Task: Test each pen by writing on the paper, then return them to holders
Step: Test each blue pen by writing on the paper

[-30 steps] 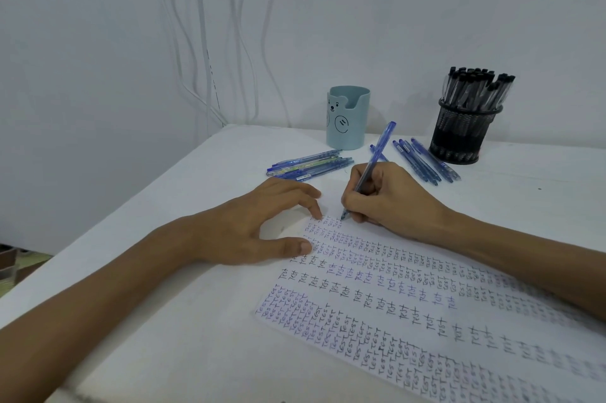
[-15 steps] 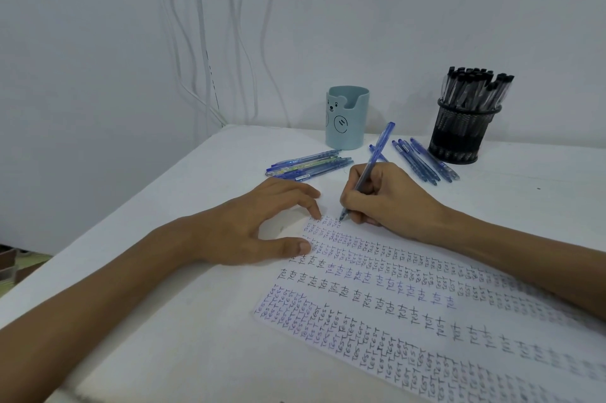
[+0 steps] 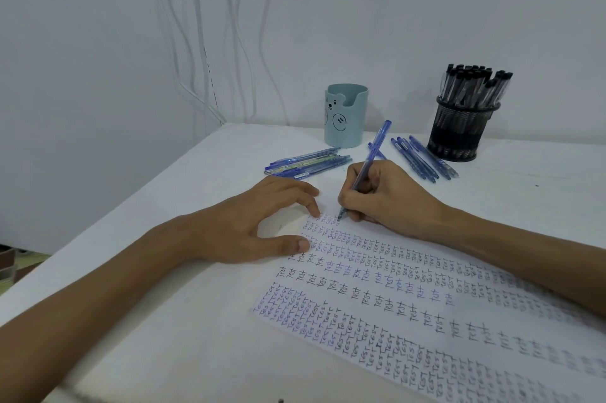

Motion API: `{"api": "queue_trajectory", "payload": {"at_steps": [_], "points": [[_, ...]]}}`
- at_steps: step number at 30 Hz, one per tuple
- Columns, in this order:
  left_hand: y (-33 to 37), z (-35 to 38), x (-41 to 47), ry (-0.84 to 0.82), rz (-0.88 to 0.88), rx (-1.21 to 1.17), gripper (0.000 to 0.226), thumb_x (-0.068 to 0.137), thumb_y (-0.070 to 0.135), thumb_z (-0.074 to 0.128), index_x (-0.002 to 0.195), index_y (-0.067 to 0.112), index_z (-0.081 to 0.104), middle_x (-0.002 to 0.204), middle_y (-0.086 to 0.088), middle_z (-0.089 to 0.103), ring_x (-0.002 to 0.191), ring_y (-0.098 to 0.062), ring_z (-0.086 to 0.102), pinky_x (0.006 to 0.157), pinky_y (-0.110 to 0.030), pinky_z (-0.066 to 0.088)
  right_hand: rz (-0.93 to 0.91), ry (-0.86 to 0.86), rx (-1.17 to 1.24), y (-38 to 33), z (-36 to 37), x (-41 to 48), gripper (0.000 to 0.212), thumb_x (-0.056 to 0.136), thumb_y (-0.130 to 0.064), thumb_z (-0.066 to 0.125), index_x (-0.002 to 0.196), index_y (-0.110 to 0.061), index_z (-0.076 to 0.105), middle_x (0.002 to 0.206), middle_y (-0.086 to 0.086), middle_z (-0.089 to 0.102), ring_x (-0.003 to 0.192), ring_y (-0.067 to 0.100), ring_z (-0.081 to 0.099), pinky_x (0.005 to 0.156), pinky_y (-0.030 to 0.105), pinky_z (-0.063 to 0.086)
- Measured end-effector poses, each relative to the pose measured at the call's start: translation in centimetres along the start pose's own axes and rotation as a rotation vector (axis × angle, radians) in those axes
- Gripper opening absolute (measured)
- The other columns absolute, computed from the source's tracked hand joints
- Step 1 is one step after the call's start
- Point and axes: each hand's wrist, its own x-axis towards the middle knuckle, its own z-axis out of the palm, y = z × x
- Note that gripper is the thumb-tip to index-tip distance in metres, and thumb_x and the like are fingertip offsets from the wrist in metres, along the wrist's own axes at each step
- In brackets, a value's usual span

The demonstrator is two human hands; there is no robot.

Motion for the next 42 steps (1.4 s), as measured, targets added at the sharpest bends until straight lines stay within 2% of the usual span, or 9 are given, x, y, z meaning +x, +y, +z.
{"api": "queue_trajectory", "payload": {"at_steps": [3,7,12,15,19,24,30,36,42], "points": [[0.0,-0.1,-0.1,-0.012,-0.010,0.002,0.041,0.096,0.047,0.067,0.134,0.034,0.057,0.153,0.018,0.043,0.150,-0.008,0.030,0.119,-0.015,0.024,0.020,0.009,0.012,-0.1,0.0,0.0,0.013,0.089,-0.006,0.067,0.078,0.000,0.062,0.062,0.010,0.067,0.052,0.016,0.047,0.050,0.023,0.039],[-0.3,0.2,0.1,0.024,-0.004,0.017,0.042,0.094,0.055,0.065,0.132,0.040,0.057,0.151,0.022,0.044,0.149,-0.010,0.033,0.119,-0.022,0.028,0.130,0.054,0.213,-0.4,-0.3,0.5,0.023,0.094,-0.006,0.061,0.071,-0.007,0.057,0.060,0.011,0.061,0.046,0.016,0.039,0.043,0.022,0.031],[-0.1,0.0,0.0,-0.008,-0.008,-0.008,0.041,0.096,0.053,0.064,0.133,0.038,0.056,0.153,0.021,0.042,0.151,-0.012,0.030,0.121,-0.024,0.027,0.279,0.068,0.430,-0.7,-0.7,1.2,0.034,0.101,-0.024,0.049,0.074,-0.008,0.062,0.064,0.011,0.060,0.047,0.016,0.043,0.049,0.026,0.029],[0.1,-0.1,-0.1,-0.006,-0.012,-0.002,0.041,0.096,0.051,0.065,0.133,0.035,0.057,0.153,0.020,0.043,0.151,-0.013,0.030,0.120,-0.024,0.027,0.225,0.066,0.521,-0.8,-1.5,1.7,0.035,0.106,-0.024,0.049,0.081,-0.005,0.065,0.077,0.012,0.064,0.057,0.017,0.052,0.055,0.027,0.037],[0.0,0.0,-0.1,-0.001,-0.008,0.003,0.041,0.096,0.051,0.066,0.133,0.036,0.057,0.153,0.019,0.043,0.150,-0.014,0.032,0.120,-0.025,0.028,0.146,0.100,0.501,-1.5,-3.2,2.1,0.017,0.101,-0.017,0.059,0.103,0.000,0.061,0.075,0.013,0.068,0.052,0.013,0.059,0.053,0.016,0.052],[0.1,-0.1,-0.1,-0.013,-0.016,-0.015,0.040,0.097,0.046,0.067,0.133,0.034,0.057,0.154,0.018,0.042,0.151,-0.013,0.031,0.121,-0.025,0.027,0.296,0.243,0.562,-1.2,-5.7,3.1,0.034,0.109,-0.037,0.041,0.101,-0.007,0.053,0.069,0.019,0.072,0.046,0.020,0.064,0.044,0.020,0.052],[0.4,-0.2,-0.2,-0.011,-0.022,-0.001,0.040,0.097,0.044,0.068,0.133,0.032,0.057,0.153,0.019,0.042,0.150,-0.011,0.031,0.121,-0.023,0.026,0.323,0.287,0.404,0.6,-7.4,3.8,0.030,0.109,-0.024,0.042,0.095,-0.002,0.057,0.064,0.013,0.071,0.042,0.015,0.057,0.042,0.018,0.048],[0.2,-0.1,-0.2,-0.010,-0.017,-0.013,0.040,0.097,0.046,0.068,0.133,0.034,0.058,0.153,0.019,0.042,0.150,-0.012,0.032,0.121,-0.025,0.026,0.259,0.345,0.231,1.7,-8.3,4.3,0.031,0.101,-0.032,0.062,0.096,-0.003,0.067,0.068,0.010,0.068,0.040,0.008,0.047,0.040,0.016,0.039],[0.1,-0.1,-0.2,-0.013,-0.013,-0.014,0.039,0.097,0.044,0.069,0.133,0.033,0.058,0.153,0.018,0.042,0.151,-0.012,0.031,0.122,-0.026,0.026,0.320,0.315,0.003,2.6,-9.2,4.6,0.033,0.102,-0.031,0.061,0.092,-0.001,0.071,0.065,0.012,0.068,0.040,0.010,0.050,0.040,0.016,0.041]]}}
